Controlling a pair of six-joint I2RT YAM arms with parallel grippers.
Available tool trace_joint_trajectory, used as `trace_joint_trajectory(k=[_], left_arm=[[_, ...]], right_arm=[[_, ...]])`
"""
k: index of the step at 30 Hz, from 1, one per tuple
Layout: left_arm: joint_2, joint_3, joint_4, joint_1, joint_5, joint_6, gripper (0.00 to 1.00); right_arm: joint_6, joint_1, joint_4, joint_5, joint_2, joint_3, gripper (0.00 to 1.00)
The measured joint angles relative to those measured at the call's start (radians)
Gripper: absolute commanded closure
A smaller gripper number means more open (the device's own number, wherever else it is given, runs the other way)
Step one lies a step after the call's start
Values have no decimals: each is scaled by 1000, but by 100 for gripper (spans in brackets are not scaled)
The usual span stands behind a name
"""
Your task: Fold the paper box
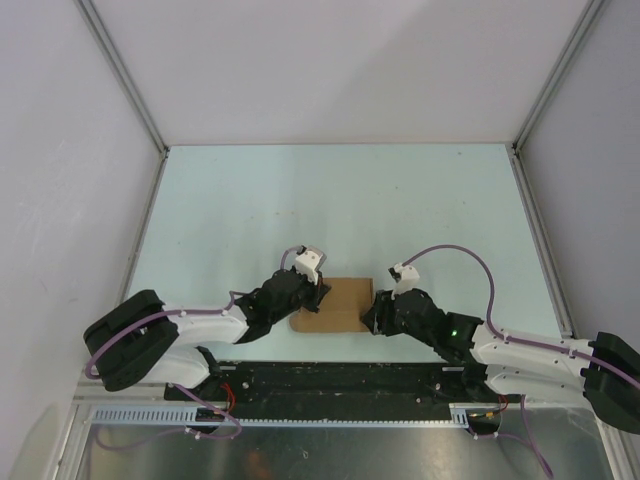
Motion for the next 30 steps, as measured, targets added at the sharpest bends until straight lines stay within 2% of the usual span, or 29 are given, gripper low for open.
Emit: trace_joint_trajectory(k=[5, 8, 9, 13, 24, 30], left_arm=[[1, 0, 1, 0, 1, 0, 100], [3, 0, 6, 0, 1, 0, 100], [4, 0, 6, 0, 1, 0, 100], [9, 0, 12, 0, 0, 0, 100], [34, 16, 22, 0, 1, 7, 100], [35, 17, 23, 0, 1, 7, 100]], right_arm=[[0, 0, 1, 0, 0, 0, 59], [0, 0, 1, 0, 0, 0, 50], [0, 0, 1, 0, 0, 0, 45], [1, 0, -4, 2, -2, 0, 38], [16, 23, -49, 5, -48, 0, 39], [25, 35, -60, 5, -27, 0, 33]])
